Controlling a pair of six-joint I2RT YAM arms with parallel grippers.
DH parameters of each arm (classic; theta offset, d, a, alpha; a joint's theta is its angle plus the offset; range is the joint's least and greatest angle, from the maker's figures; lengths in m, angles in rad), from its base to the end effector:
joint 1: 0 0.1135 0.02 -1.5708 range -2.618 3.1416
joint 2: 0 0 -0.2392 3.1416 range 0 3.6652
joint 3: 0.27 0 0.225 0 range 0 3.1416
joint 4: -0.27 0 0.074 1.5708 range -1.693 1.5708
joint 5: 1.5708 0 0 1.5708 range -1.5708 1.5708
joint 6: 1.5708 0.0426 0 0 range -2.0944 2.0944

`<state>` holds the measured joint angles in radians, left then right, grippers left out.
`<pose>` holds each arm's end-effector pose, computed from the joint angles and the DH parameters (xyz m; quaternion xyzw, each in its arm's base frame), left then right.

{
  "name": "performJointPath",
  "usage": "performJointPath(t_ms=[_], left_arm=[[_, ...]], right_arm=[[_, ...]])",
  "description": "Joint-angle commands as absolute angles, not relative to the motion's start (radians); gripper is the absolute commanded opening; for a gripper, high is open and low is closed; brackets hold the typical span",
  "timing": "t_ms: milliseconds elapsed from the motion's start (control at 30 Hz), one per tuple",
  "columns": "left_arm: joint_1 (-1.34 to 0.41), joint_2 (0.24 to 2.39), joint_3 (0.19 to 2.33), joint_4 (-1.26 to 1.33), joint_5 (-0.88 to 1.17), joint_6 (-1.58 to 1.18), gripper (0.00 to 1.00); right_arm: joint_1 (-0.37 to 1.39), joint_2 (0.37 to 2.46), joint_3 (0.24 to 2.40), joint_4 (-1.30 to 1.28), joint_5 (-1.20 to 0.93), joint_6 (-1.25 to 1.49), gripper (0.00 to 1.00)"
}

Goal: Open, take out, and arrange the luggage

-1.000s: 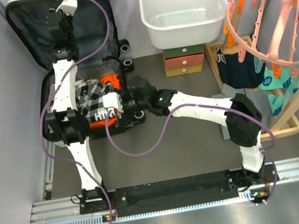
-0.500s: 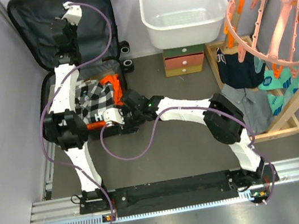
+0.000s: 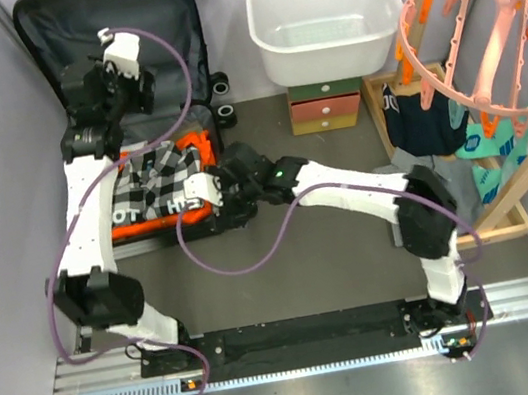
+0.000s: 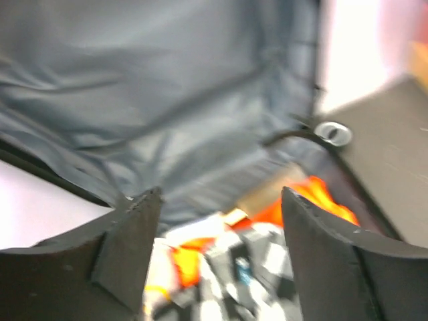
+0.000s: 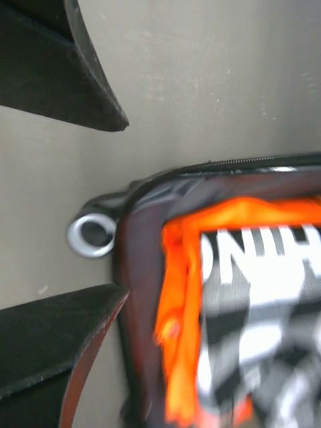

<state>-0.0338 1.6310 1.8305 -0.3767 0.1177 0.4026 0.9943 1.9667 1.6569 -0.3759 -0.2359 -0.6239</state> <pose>0.3492 -0.0168 0.4336 0.2026 0.7392 0.0731 0.6381 0.2241 0.3629 0.2522 -0.6842 0.5829 0.1828 0.3984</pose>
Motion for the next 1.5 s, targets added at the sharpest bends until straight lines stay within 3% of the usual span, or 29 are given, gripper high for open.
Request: performJointPath(t_ms=[0, 100, 267, 500, 733, 967, 1233, 1367, 1467], left_arm=[[-0.035, 1.488, 1.662, -0.483, 0.314, 0.307, 0.81], [-0.035, 1.418, 1.542, -0.486, 0.321, 0.307, 0.90], [-0.032, 1.316, 1.381, -0.485, 0.298, 0.341, 0.91], [-0.023, 1.293, 1.253, -0.545, 0.348, 0.344, 0.91], [-0.018, 1.290, 1.233, -0.566, 0.342, 0.359, 0.91], [-0.012, 1.290, 1.218, -0.557, 0.324, 0.367, 0.91], [-0.008, 1.282, 1.215, -0.551, 0.314, 0.367, 0.91], [-0.008, 1.272, 1.204, -0.548, 0.310, 0.370, 0.91], [-0.008, 1.267, 1.201, -0.546, 0.310, 0.373, 0.91]], right_arm=[[0.973, 1.738, 1.744, -0.483, -0.184, -0.652, 0.99], [0.879, 1.703, 1.836, -0.618, -0.172, -0.664, 0.99], [0.650, 1.693, 1.966, -0.652, -0.068, -0.683, 0.99], [0.490, 1.785, 2.149, -0.640, 0.025, -0.796, 0.99], [0.446, 1.905, 2.243, -0.565, 0.051, -0.908, 0.99], [0.390, 1.965, 2.266, -0.673, -0.087, -0.960, 0.98], [0.388, 1.861, 2.174, -0.805, -0.284, -1.092, 0.78], [0.390, 1.833, 2.148, -0.853, -0.313, -1.118, 0.42], [0.396, 1.804, 2.111, -0.864, -0.319, -1.137, 0.28]])
